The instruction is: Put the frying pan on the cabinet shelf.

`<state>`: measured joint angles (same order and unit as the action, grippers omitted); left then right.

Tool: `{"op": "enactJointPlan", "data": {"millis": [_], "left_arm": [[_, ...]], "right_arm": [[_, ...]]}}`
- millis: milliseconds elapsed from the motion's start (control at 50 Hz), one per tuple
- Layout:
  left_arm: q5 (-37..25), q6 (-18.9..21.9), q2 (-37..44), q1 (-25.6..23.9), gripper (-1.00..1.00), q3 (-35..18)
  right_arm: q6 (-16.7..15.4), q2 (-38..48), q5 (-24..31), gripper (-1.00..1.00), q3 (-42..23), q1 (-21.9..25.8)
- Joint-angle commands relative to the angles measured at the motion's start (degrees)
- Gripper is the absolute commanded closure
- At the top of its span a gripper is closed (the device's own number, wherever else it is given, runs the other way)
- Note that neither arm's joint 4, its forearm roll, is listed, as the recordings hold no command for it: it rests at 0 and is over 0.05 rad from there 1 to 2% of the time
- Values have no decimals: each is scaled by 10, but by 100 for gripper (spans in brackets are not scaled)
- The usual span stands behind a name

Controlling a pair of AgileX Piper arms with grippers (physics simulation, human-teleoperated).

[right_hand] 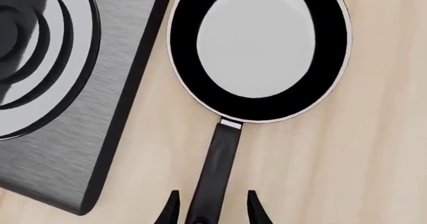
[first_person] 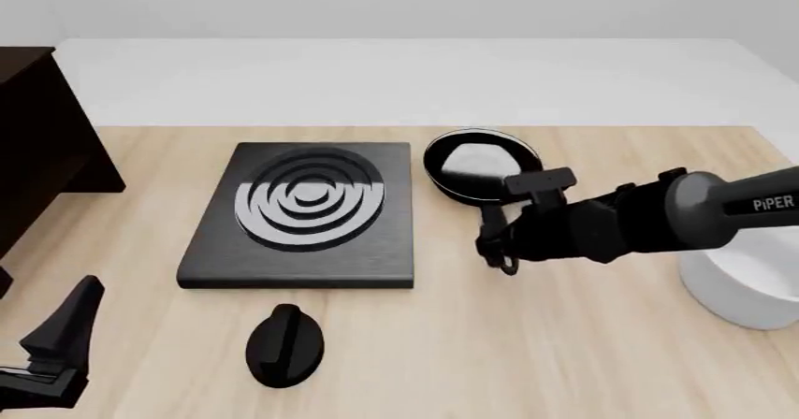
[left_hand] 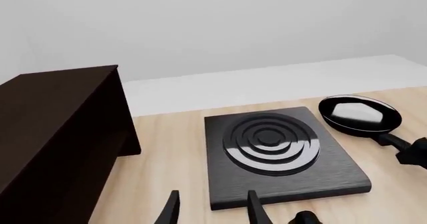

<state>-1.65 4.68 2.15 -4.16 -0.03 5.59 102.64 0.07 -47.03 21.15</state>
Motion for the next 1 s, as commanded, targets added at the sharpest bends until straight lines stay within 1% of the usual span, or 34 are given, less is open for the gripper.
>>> {"op": "enactJointPlan", "data": {"millis": [20,160,240,280,300,360,460,520,540,640,760,820,860,920,1000], "left_arm": [[2,-1,3,0,-100,0],[2,1,5,0,-100,0],[3,2,6,-1,-100,0],[5,3,8,-2,-100,0],[5,2,8,-2,-100,0],[6,2,10,-2,-100,0],[4,1,8,-2,-100,0],[-3,11,-5,-6,-100,0],[-3,9,-2,-5,-100,0],[-2,6,0,-5,-100,0],[1,3,3,-2,-100,0],[-4,12,-11,-5,-100,0],[-5,9,-8,-5,-100,0],[-5,9,-10,-5,-100,0],[-6,10,-7,-7,-100,0]], "right_arm": [[1,14,-9,-100,2,-5],[-4,23,-8,-100,0,-4],[-11,15,-6,-100,2,-7],[-15,1,-14,-100,7,-15],[-14,-10,-15,100,10,-25],[-17,-16,-17,100,15,-23],[-20,-26,-25,100,22,-34],[-22,-30,-25,100,25,-38],[-24,-34,-26,100,27,-39],[-21,-45,-32,100,34,-44],[-31,-66,-33,100,40,-52],[-38,-83,-37,100,46,-59],[-47,-92,-37,100,49,-61],[-48,-105,-38,100,53,-65],[-58,-126,-37,100,60,-70]]}}
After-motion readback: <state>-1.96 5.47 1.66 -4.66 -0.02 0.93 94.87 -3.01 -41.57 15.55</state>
